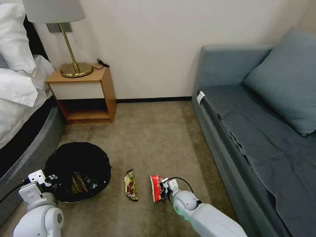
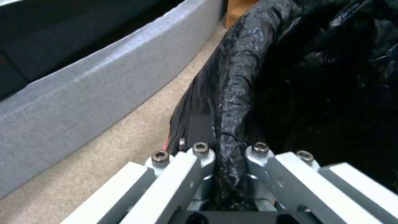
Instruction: Pick up the trash bin, then pick up the garbage on the floor and place it into the trash bin.
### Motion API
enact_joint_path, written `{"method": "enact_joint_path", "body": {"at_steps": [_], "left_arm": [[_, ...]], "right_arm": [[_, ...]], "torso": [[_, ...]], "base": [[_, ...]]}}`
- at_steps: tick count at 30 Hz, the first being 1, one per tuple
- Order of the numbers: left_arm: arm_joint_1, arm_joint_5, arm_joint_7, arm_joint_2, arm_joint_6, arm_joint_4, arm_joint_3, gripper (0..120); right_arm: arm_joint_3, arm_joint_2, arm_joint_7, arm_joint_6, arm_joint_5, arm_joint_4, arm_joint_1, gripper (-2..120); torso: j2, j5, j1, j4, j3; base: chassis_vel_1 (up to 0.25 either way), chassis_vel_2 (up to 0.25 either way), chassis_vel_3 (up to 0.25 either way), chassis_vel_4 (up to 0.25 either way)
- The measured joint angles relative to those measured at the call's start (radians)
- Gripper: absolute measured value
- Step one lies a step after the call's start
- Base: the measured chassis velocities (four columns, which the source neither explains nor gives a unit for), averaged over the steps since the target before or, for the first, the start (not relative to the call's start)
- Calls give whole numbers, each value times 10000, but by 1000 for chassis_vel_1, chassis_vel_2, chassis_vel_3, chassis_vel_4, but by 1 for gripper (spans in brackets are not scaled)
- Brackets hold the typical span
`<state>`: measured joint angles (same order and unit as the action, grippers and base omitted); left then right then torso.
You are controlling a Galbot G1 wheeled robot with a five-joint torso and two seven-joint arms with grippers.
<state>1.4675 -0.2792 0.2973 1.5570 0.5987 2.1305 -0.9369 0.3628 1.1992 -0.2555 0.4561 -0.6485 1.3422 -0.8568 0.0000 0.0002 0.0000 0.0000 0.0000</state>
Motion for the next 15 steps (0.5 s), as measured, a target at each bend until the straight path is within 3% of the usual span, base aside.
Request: {"method": "enact_joint_path", "body": {"at_steps": [7,10,15], "left_arm": [[-12,87,-2,14,0,-41,155,3],[-10,107,-1,35,0,-53,216,3],[12,202,5,89,0,-70,396,3]], "right_arm": [[-32,-606,-679,72,-1731,2496,985,0],[115,-410,-975,76,-2329,3180,1456,0],[829,548,-1853,-258,-3468,3987,2501,0]], "torso": [[0,-3,0,-2,0],[0,-3,0,0,0],[1,-3,0,3,0]], "base": [[0,0,0,0],[0,0,0,0],[0,0,0,0]]}}
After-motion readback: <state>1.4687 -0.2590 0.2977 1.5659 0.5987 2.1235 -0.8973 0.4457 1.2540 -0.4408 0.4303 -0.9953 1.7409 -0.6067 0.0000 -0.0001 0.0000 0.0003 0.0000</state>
